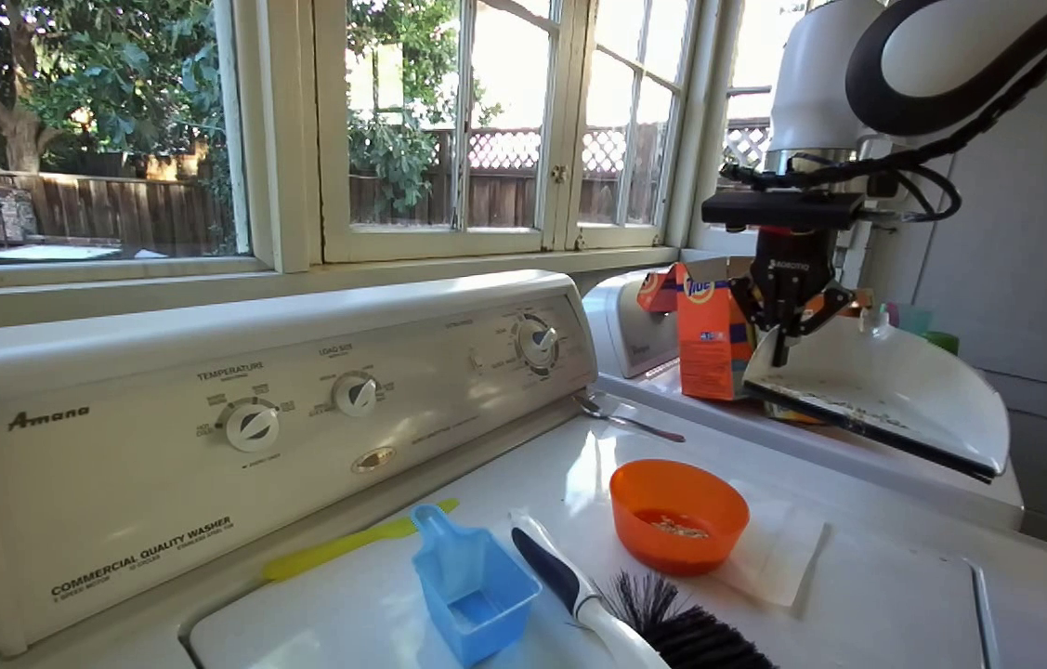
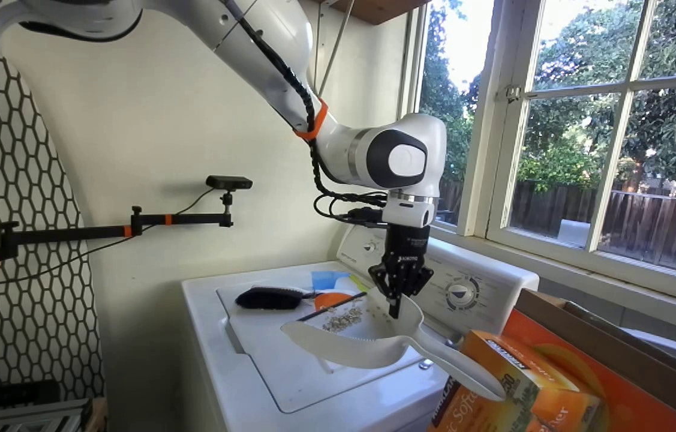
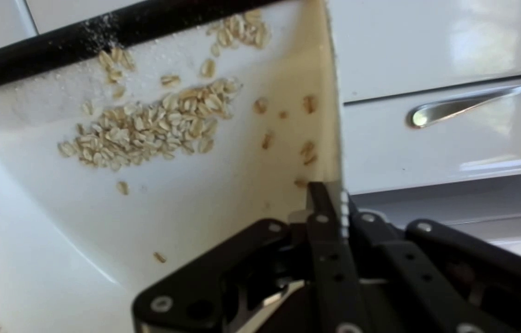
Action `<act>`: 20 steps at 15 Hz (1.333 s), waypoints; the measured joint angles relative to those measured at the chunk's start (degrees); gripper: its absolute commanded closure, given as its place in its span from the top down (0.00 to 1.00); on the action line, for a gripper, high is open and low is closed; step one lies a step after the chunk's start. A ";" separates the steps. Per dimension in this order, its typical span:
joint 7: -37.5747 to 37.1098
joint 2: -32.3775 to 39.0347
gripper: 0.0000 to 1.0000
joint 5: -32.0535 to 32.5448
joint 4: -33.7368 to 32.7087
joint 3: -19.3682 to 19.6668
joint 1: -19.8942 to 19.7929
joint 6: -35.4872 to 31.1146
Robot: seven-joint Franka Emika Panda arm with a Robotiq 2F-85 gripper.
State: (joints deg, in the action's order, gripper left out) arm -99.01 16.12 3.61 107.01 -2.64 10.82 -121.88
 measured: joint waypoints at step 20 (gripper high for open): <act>-21.18 0.90 0.01 -0.52 -2.78 -0.27 1.41 0.03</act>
State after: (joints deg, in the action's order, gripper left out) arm -120.20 17.02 3.09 104.22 -2.91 12.23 -121.85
